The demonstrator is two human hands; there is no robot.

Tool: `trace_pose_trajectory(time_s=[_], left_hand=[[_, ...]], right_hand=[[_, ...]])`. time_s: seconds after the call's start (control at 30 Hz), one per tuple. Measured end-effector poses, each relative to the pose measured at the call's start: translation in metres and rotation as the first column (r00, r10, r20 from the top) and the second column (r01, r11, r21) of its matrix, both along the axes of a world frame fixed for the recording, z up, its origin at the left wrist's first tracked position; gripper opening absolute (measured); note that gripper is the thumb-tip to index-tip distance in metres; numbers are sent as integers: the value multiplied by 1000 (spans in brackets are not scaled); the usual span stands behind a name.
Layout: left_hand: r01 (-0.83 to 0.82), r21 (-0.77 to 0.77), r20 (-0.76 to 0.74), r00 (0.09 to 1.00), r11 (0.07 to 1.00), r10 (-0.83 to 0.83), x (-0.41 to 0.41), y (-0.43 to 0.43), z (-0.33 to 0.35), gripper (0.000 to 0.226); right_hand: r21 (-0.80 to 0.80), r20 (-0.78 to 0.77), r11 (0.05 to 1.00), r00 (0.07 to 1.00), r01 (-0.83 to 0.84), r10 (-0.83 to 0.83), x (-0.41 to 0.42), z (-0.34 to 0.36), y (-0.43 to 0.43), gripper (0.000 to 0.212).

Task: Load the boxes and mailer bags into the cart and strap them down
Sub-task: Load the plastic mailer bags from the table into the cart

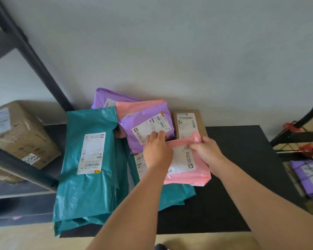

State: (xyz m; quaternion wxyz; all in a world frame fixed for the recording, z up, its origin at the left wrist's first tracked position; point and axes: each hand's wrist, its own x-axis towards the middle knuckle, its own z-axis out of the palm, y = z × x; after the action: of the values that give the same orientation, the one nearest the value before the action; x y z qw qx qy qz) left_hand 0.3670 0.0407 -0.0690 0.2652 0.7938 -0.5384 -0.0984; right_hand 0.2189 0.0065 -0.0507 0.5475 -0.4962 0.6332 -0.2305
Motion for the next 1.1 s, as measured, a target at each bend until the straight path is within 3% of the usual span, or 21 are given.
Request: trace_pose_trajectory(time_s=[0.2, 0.37, 0.63, 0.9, 1.1], left_hand=[[54, -74, 19, 998, 996, -53, -71, -4, 6, 20], [15, -8, 5, 1000, 1000, -15, -149, -1, 12, 25], [42, 182, -261, 965, 982, 7, -297, 12, 12, 50], [195, 228, -366, 925, 954, -102, -435, 35, 12, 43], [151, 283, -529, 849, 947, 22, -498, 44, 7, 68]], right_hand=[[-58, -8, 983, 985, 173, -174, -77, 1, 4, 13], [-107, -5, 911, 916, 398, -400, -159, 2, 15, 9], [-119, 144, 755, 763, 645, -630, -312, 7, 60, 7], [105, 254, 578, 540, 809, -802, -437, 3, 104, 12], [194, 325, 472, 397, 860, -858, -494, 3, 126, 10]])
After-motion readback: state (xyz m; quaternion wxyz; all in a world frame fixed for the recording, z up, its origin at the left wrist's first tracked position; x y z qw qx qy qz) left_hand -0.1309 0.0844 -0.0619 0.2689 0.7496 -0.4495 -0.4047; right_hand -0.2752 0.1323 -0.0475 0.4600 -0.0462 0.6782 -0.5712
